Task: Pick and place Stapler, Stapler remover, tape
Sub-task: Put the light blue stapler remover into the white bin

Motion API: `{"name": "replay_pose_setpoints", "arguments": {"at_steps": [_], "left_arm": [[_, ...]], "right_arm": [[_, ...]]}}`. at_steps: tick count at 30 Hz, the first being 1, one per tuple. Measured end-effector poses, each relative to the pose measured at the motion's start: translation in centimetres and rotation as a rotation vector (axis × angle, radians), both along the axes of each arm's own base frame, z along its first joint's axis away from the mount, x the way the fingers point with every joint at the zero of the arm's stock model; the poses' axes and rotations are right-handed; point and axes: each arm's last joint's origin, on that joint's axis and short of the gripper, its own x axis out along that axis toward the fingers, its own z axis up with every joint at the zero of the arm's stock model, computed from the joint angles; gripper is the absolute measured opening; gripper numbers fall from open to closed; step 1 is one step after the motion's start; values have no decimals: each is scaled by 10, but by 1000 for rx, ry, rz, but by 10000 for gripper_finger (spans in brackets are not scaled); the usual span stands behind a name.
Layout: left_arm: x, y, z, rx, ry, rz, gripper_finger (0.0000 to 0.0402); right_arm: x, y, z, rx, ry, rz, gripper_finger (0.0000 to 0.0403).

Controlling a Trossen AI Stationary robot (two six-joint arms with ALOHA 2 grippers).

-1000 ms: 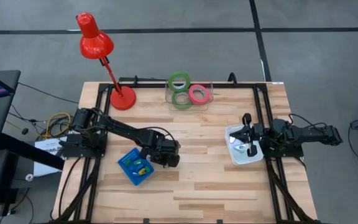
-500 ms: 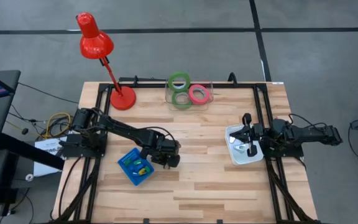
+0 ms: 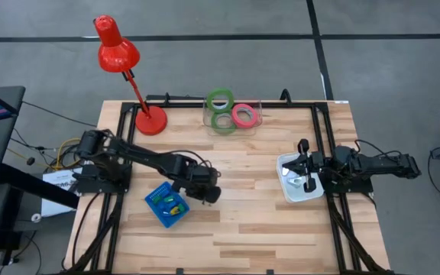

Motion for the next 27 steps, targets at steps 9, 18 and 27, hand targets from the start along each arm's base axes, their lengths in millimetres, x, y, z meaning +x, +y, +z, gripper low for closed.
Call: {"name": "replay_pose_setpoints", "arguments": {"at_steps": [9, 18, 27], "left_arm": [[-17, 4, 46, 19, -151, -29, 3], [-28, 3, 65, 67, -242, -159, 3], [-46, -12, 90, 132, -376, -378, 3]], "right_arm": [[0, 0, 0, 0, 0, 0, 0], [0, 0, 0, 0, 0, 0, 0], [0, 0, 0, 0, 0, 0, 0]]}}
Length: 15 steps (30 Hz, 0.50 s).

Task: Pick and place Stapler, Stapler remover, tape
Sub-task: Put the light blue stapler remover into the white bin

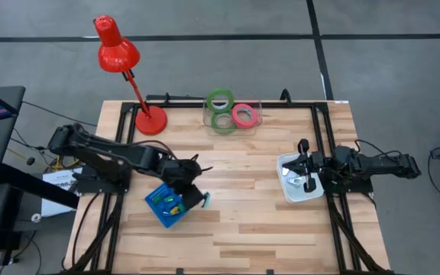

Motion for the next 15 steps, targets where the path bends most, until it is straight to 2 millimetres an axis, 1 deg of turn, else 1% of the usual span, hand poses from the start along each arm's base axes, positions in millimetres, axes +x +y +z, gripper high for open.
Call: {"name": "replay_pose_setpoints", "arguments": {"at_steps": [6, 15], "left_arm": [[-13, -11, 5, 73, -14, -153, 3], [-32, -33, 1, 200, 19, -461, 3]], "right_arm": [[0, 0, 0, 0, 0, 0, 0], [0, 0, 0, 0, 0, 0, 0]]}}
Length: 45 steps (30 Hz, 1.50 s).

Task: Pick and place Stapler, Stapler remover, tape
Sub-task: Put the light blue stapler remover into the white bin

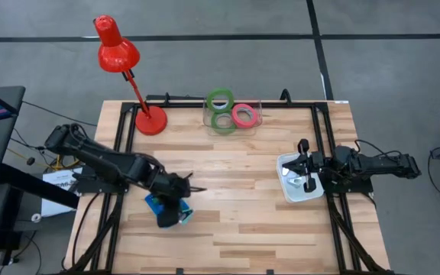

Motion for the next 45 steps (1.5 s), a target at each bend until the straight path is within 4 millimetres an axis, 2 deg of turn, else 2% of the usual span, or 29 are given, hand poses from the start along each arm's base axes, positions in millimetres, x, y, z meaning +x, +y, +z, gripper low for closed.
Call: {"name": "replay_pose_setpoints", "arguments": {"at_steps": [4, 14, 20, 31, 35, 45], "left_arm": [[-6, -3, -5, 40, 27, -73, 3], [-24, 4, -52, 100, 193, -83, 3], [-34, 7, -70, 124, 265, -78, 3], [-37, 9, -76, 120, 297, -36, 8], [-37, 9, -76, 123, 309, 25, 35], [-36, 10, -76, 123, 319, 93, 147]], "right_arm": [[0, 0, 0, 0, 0, 0, 0], [0, 0, 0, 0, 0, 0, 0], [0, 0, 0, 0, 0, 0, 0], [0, 0, 0, 0, 0, 0, 0], [0, 0, 0, 0, 0, 0, 0], [0, 0, 0, 0, 0, 0, 0]]}}
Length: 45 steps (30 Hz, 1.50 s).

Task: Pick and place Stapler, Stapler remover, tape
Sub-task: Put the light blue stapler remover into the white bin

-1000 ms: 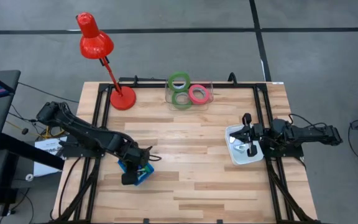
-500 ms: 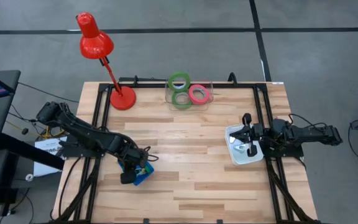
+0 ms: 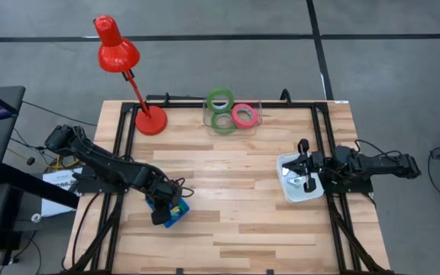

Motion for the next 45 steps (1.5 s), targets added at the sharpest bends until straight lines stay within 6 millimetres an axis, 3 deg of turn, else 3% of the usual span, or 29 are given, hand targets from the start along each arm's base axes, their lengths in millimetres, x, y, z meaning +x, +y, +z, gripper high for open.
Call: {"name": "replay_pose_setpoints", "arguments": {"at_steps": [9, 16, 22, 25, 36, 45], "left_arm": [[0, 0, 0, -7, 1, -1, 188], [1, -1, 0, -26, -7, -18, 180], [7, -4, 2, -28, -102, -151, 171], [8, -3, 2, -31, -103, -116, 172], [12, 0, -6, -93, -41, -19, 268], [7, 4, -23, -130, 17, 7, 279]], "right_arm": [[0, 0, 0, 0, 0, 0, 0], [0, 0, 0, 0, 1, 0, 0], [0, 0, 0, 0, 0, -1, 0], [0, 0, 0, 0, 0, 0, 0], [0, 0, 0, 0, 0, 0, 0], [0, 0, 0, 0, 0, 0, 0]]}}
